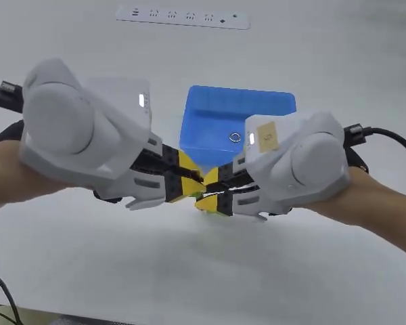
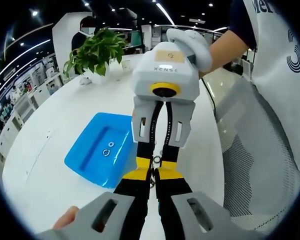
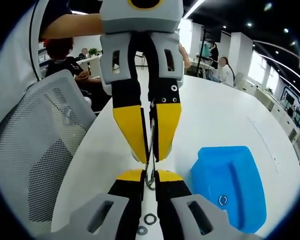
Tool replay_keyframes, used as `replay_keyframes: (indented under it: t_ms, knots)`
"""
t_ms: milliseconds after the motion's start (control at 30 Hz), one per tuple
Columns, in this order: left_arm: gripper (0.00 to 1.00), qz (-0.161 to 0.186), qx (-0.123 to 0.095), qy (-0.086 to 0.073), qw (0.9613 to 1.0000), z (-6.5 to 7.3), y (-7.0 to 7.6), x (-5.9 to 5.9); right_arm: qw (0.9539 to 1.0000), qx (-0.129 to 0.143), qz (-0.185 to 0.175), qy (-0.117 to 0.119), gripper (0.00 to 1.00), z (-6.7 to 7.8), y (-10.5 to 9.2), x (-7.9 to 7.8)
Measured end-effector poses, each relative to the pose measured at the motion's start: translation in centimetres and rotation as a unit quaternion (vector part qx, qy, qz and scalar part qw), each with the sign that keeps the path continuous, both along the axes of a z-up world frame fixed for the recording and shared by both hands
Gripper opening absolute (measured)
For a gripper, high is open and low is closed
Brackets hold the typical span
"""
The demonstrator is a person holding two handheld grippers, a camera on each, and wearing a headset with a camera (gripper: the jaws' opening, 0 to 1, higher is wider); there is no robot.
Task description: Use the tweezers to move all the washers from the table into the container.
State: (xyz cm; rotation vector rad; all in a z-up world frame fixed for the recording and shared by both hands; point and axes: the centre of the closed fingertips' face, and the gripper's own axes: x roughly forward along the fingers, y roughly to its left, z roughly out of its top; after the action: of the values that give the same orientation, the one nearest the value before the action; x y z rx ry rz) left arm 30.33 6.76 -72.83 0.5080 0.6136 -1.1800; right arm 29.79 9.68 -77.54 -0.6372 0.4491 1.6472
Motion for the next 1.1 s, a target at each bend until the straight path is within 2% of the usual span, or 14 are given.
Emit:
replay_keyframes:
  t_ms: [300, 533, 733, 967, 1100]
  knots:
    - [0.08, -0.003, -0.005, -0.003, 1.0000, 1.1, -0.2, -0.2, 1.0000, 0.006, -0.008, -0.002, 0.09, 1.1, -0.5, -0.1]
    - [0.08, -0.013, -0.007, -0.012, 0.9998, 2.8, -0.6, -0.5, 0.9995, 0.020, -0.019, -0.013, 0.09, 2.9, -0.9, -0.3]
    - [0.08, -0.020, -0.008, -0.026, 0.9994, 4.3, -1.2, -0.5, 0.9989, 0.026, -0.030, -0.027, 0.09, 4.4, -1.5, 0.0]
    - [0.08, -0.027, -0.007, -0.052, 0.9983, 6.2, -1.6, 0.4, 0.9970, 0.038, -0.044, -0.051, 0.09, 6.5, -2.1, 1.4]
    - [0.08, -0.026, 0.001, -0.068, 0.9973, 7.2, -1.2, 1.2, 0.9956, 0.049, -0.053, -0.061, 0.09, 7.7, -2.2, 2.4]
